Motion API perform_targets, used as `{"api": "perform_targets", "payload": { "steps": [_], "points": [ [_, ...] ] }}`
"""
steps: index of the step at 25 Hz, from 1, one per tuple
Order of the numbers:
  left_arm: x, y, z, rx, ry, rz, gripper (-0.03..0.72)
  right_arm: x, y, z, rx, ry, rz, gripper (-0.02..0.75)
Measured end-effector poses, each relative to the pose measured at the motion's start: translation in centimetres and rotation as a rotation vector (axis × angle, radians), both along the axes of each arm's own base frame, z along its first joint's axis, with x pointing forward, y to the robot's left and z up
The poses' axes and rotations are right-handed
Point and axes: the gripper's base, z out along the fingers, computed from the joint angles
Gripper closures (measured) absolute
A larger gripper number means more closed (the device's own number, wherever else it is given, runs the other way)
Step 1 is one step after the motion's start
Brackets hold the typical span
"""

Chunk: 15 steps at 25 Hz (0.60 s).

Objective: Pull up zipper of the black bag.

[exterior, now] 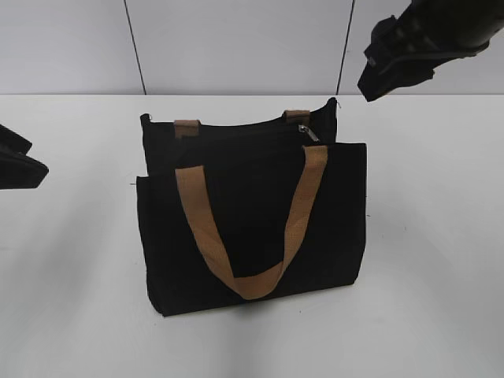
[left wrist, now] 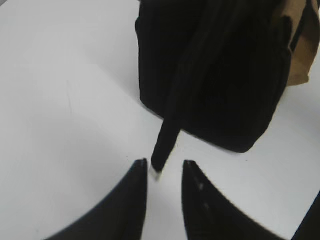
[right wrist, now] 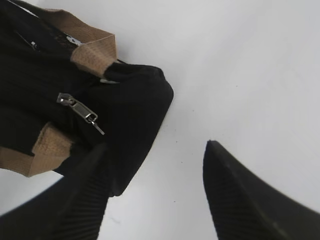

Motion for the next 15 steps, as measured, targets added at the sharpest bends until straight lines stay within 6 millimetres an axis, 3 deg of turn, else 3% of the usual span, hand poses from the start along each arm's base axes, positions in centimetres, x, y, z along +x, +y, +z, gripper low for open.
{"api": "perform_targets", "payload": {
  "steps": [2, 5, 10, 15],
  "points": [
    [0.0, -0.1, 0.1, -0.031, 0.019, 0.031, 0.259, 0.0, 0.0, 0.0, -0.004, -0.003, 0.0, 0.281],
    [0.3, 0.0, 0.2, -0.083, 0.036, 0.123, 0.194, 0.0, -0.2, 0.0, -0.021, -0.011, 0.002, 0.281],
    [1.5, 0.7, 0.8, -0.201, 0.008, 0.381, 0.174, 0.7, -2.1, 0.0, -0.026, -0.001, -0.1, 0.281],
    [2.2, 1.6, 2.1, -0.231, 0.011, 0.572, 0.185, 1.6, -6.0, -0.2, -0.037, 0.038, -0.235, 0.281]
  ]
}}
